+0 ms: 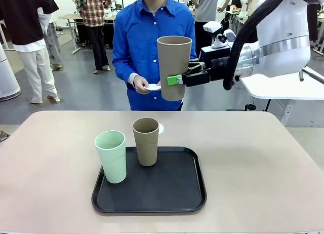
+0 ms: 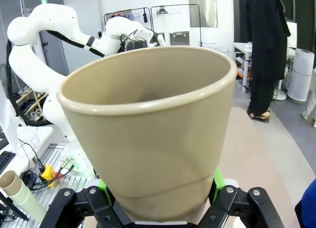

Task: Place coasters on the table and set cups on them.
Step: Pick up one Reusable plastic cup and place it on a coaster set by the human.

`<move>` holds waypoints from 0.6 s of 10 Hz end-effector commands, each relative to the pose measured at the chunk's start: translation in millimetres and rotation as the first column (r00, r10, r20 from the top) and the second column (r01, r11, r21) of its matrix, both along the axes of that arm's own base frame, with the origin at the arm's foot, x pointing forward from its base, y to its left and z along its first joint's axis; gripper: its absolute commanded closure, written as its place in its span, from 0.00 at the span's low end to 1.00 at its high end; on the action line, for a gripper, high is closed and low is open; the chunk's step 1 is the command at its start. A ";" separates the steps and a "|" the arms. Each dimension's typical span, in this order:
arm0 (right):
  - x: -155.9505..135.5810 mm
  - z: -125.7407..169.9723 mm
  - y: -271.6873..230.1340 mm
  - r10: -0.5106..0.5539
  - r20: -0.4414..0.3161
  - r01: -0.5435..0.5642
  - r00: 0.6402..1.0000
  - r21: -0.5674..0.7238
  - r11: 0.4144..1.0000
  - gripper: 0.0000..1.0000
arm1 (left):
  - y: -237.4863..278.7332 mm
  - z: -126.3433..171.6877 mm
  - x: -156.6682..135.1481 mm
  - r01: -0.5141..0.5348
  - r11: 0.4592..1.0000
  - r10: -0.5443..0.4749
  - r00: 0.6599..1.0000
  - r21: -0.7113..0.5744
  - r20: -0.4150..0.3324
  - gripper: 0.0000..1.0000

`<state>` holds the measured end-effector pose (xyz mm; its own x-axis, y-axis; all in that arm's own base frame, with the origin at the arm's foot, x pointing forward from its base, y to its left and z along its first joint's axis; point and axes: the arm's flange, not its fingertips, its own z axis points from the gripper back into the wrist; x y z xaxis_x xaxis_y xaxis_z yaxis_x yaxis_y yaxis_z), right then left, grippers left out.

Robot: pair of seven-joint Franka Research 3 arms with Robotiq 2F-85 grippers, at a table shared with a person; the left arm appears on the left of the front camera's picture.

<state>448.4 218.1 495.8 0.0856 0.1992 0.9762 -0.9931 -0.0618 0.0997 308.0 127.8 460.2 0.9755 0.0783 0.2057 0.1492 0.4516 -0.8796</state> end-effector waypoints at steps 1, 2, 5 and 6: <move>21.8 -10.4 2.6 0.027 0.029 -0.027 0.999 -0.001 1.000 0.15 | 1.2 0.9 -0.3 -0.001 1.000 0.001 1.000 -0.011 0.013 0.00; 65.0 -24.1 6.0 -0.014 0.025 0.014 1.000 -0.001 1.000 0.15 | 1.2 0.9 -0.3 -0.001 1.000 0.001 1.000 -0.011 0.013 0.00; 115.6 -59.6 17.5 0.022 -0.001 -0.022 1.000 -0.012 1.000 0.15 | 1.2 0.9 -0.3 -0.001 1.000 0.001 1.000 -0.011 0.013 0.00; 128.0 -76.8 22.5 0.031 -0.010 -0.031 0.999 -0.017 0.999 0.15 | 1.2 0.9 -0.3 -0.001 1.000 0.001 1.000 -0.011 0.013 0.00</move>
